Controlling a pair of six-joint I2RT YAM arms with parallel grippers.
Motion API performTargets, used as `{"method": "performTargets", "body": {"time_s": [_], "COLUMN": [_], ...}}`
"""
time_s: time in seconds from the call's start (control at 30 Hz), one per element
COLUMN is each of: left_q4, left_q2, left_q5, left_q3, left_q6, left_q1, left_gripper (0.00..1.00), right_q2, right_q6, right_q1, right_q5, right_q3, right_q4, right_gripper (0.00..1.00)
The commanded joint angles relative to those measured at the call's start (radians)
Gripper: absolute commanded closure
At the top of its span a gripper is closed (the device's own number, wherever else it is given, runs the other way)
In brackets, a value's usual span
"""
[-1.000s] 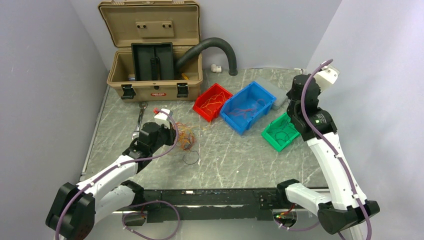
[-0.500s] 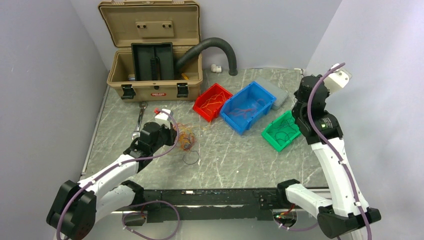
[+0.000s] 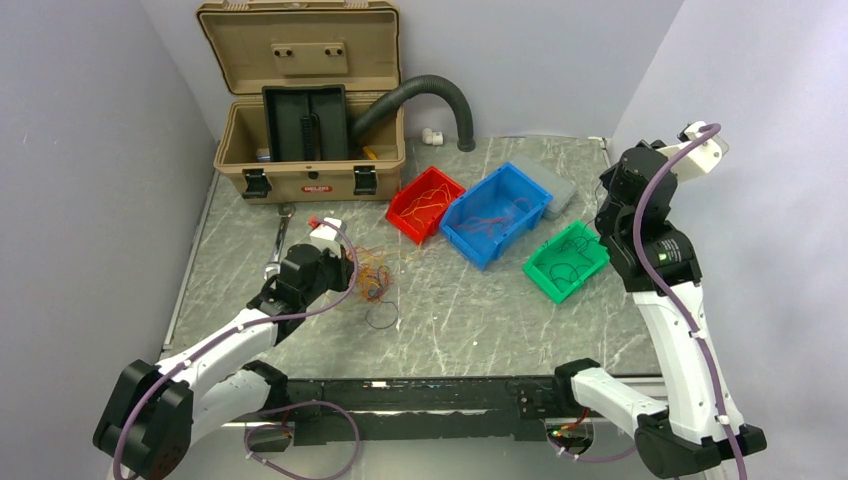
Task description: Untangle the cables
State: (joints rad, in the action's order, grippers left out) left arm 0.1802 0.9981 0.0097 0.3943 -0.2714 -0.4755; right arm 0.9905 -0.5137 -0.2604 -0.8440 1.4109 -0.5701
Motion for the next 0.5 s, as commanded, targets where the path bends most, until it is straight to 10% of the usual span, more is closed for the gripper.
{"method": "performTargets", "body": {"time_s": [0.0, 0.47], "left_q4": [0.048, 0.048], "left_q2": [-0.001, -0.004], "left_q5": [-0.007, -0.007], "left_q3": [0.005, 0.005], "left_q6": [0.011, 0.013], "left_q1": [0.0, -0.001], "left_gripper": [1.0, 1.0], "right_q2": [0.017, 0.073], "right_q6": [0.015, 0.035], "right_q1": [0.005, 0.005], "right_q5": [0.002, 0.053], "right_q3": [0.075, 0.237], "right_q4": [0.046, 0.061], "right_gripper": [1.0, 1.0]}}
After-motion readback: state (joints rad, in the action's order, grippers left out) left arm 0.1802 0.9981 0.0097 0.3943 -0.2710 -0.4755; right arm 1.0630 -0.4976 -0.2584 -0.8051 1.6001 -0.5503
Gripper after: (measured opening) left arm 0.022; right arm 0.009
